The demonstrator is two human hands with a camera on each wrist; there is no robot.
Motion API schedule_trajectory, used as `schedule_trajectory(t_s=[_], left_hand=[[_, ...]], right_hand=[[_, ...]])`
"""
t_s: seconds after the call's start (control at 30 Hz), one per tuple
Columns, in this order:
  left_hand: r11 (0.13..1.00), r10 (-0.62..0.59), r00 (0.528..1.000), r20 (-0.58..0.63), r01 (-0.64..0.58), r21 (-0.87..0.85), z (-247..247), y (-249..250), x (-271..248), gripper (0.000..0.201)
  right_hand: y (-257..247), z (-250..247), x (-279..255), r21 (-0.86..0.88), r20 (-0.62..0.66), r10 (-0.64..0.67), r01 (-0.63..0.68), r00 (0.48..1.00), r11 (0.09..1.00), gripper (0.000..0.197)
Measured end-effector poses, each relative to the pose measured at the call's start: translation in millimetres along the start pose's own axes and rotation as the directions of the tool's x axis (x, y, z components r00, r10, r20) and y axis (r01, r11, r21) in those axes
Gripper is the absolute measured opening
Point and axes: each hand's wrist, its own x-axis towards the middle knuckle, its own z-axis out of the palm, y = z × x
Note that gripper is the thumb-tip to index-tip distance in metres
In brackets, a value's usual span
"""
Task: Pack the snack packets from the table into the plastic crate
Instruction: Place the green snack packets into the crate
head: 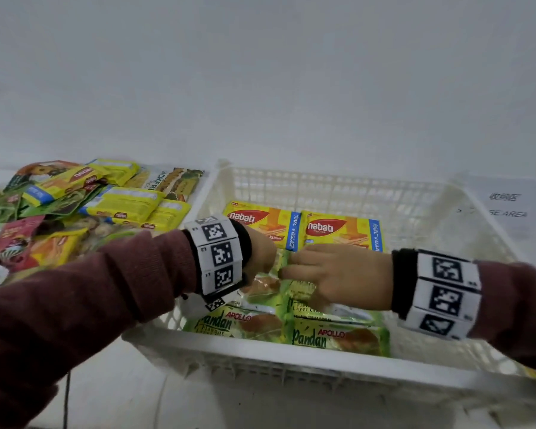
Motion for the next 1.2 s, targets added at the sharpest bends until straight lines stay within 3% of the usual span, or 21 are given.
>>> schedule_trajectory(t_s=[0.03, 0.1, 0.13, 0.2, 0.27, 0.43, 0.53, 0.73, 0.8, 0.9, 1.07, 1.2], left_hand=[[1.000, -0.016, 1.000, -0.011, 0.016, 0.001, 0.7, 1.0, -0.4, 0.043], [0.997, -0.062, 0.998, -0.001, 0.062, -0.039, -0.1, 1.3, -1.4, 0.031], [0.994, -0.088, 0.996, 0.000, 0.088, -0.071, -0.9, 1.3, -2.1, 0.026], [0.991, -0.093, 0.995, -0.034, 0.090, -0.096, -1.3, -0.1, -4.5, 0.038], [0.991, -0.086, 0.993, -0.078, 0.077, -0.111, -1.3, -0.3, -4.8, 0.044], [0.992, -0.019, 1.000, -0.025, 0.015, -0.128, 3.2, 1.2, -2.2, 0.019], [0.993, -0.013, 1.000, 0.006, 0.013, -0.115, 3.8, 5.7, -1.8, 0.021], [0.996, -0.047, 0.996, 0.076, 0.052, -0.070, 0.8, 7.2, -6.2, 0.025], [0.994, -0.038, 0.998, 0.050, 0.043, -0.105, 1.2, 3.2, -6.2, 0.030], [0.983, 0.023, 0.994, 0.105, -0.003, -0.186, 0.3, 4.0, -7.5, 0.034], [0.999, 0.032, 0.997, 0.072, -0.034, 0.027, 9.4, 21.6, -7.8, 0.047], [0.999, 0.008, 0.998, 0.060, -0.010, 0.032, 11.4, 19.7, -7.5, 0.041]], right_hand=[[1.0, 0.8, -0.5, 0.098, -0.015, -0.007, 0.009, 1.000, 0.995, 0.019], [5.9, -1.1, -3.1, 0.397, -0.059, 0.056, -0.028, 0.997, 0.918, 0.044], [9.5, -2.4, -7.4, 0.514, -0.025, 0.130, -0.099, 0.991, 0.852, 0.049], [16.9, -6.4, -15.3, 0.608, 0.103, 0.282, -0.285, 0.954, 0.741, 0.044], [18.4, -2.6, -18.3, 0.572, 0.217, 0.331, -0.394, 0.918, 0.719, 0.048], [0.7, 8.9, -11.8, 0.452, 0.382, 0.293, -0.454, 0.876, 0.768, 0.068], [-2.7, 9.6, -10.8, 0.370, 0.363, 0.302, -0.434, 0.882, 0.822, 0.065], [1.3, 8.9, -15.9, 0.418, 0.347, 0.284, -0.419, 0.894, 0.806, 0.068], [0.8, 8.6, -18.5, 0.431, 0.331, 0.299, -0.426, 0.895, 0.795, 0.067], [-1.2, 8.8, -20.9, 0.388, 0.322, 0.312, -0.425, 0.894, 0.818, 0.064], [-11.7, 14.0, -13.4, 0.333, 0.321, 0.305, -0.409, 0.896, 0.850, 0.059], [-12.5, 14.0, -15.1, 0.326, 0.312, 0.302, -0.400, 0.901, 0.857, 0.063]])
